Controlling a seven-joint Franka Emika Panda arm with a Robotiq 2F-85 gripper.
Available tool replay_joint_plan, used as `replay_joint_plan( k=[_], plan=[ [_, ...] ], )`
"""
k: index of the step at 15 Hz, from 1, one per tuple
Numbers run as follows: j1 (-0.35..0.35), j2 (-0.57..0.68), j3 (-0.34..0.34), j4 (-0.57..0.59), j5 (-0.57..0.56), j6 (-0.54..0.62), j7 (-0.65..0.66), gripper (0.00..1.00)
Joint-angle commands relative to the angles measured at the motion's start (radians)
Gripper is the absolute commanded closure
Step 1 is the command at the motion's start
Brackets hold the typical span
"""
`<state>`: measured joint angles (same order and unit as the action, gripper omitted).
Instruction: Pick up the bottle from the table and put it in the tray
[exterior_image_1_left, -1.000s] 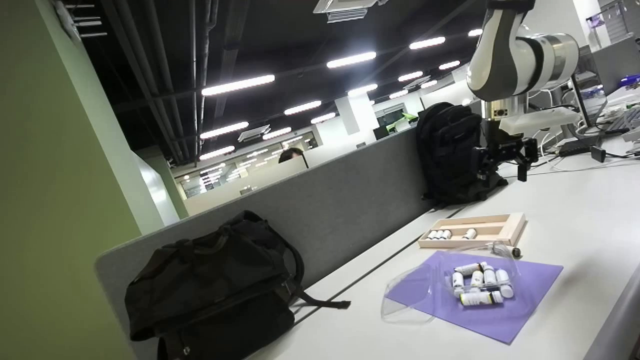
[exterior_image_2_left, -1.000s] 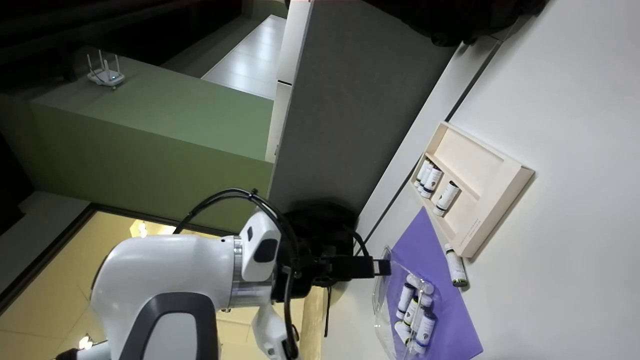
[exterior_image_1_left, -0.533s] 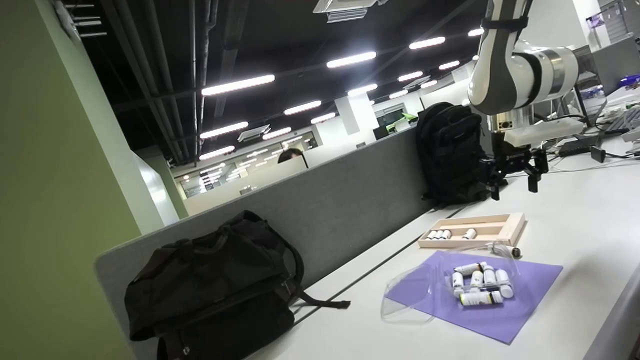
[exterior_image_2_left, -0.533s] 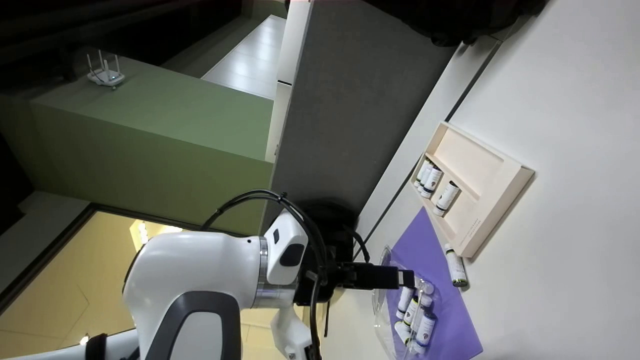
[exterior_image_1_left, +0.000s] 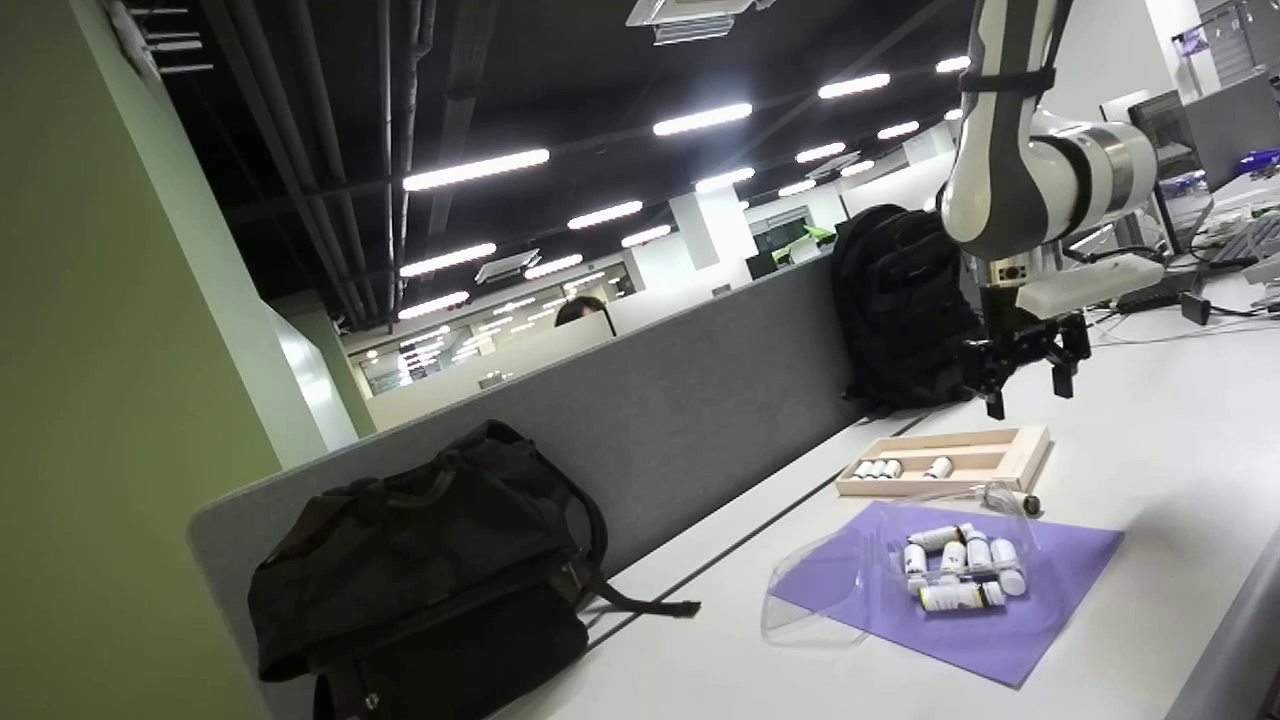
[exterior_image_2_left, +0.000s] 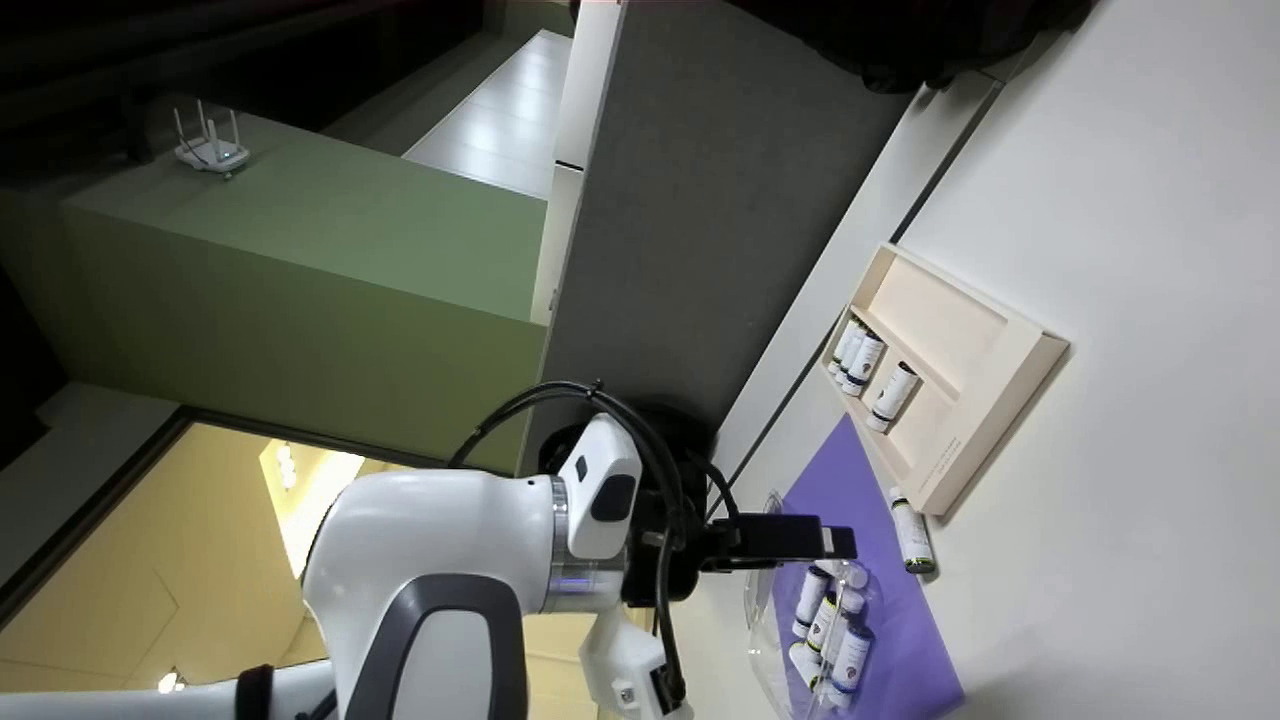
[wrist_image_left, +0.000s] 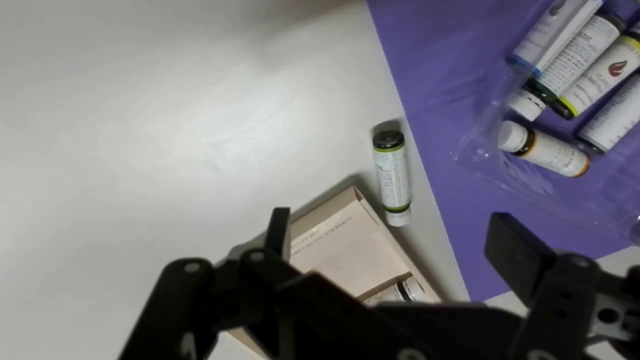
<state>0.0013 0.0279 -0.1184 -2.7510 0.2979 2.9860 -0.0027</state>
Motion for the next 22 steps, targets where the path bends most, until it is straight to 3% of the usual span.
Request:
replay_joint_plan(
  k=[1,2,4,8,14,22],
  plan=[
    [-0.024,0.122,-0.002,0.084,-0.171,0.005,0.041,0.00],
    [-0.020,0.148,-0.019,0.107,-0.226,-0.003,0.048,0.00],
    [0.030,0.194,-0.112,0.166,-0.399,-0.039,0.144,0.00],
    [0.110,0.240,-0.227,0.263,-0.562,-0.099,0.285,0.00],
    [0.163,0.266,-0.226,0.253,-0.577,-0.136,0.416,0.00],
    [0.223,0.316,-0.210,0.213,-0.539,-0.096,0.469,0.00]
  ],
)
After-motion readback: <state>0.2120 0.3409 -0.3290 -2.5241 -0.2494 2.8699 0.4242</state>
